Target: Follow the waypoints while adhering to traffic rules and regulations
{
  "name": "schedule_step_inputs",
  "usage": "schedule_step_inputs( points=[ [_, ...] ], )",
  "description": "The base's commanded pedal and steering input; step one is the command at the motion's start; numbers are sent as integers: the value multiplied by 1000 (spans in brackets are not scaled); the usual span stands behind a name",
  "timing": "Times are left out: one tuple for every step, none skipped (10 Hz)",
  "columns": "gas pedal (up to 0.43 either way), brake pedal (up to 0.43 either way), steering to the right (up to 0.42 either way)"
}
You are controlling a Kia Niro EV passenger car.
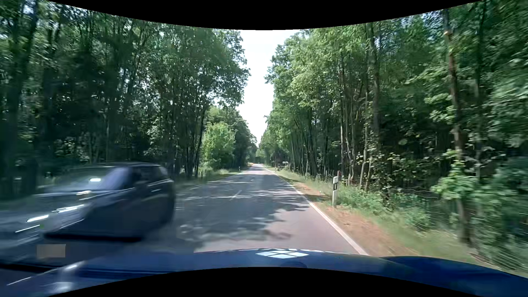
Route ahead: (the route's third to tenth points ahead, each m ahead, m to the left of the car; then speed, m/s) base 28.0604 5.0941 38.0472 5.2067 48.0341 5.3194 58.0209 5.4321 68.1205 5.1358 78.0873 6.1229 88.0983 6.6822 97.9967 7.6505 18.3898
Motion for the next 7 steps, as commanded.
schedule_step_inputs(
  points=[
    [169, 0, -6],
    [150, 0, -6],
    [138, 0, -6],
    [138, 0, -6],
    [138, 0, -6],
    [138, 0, -6],
    [138, 0, -6]
  ],
)
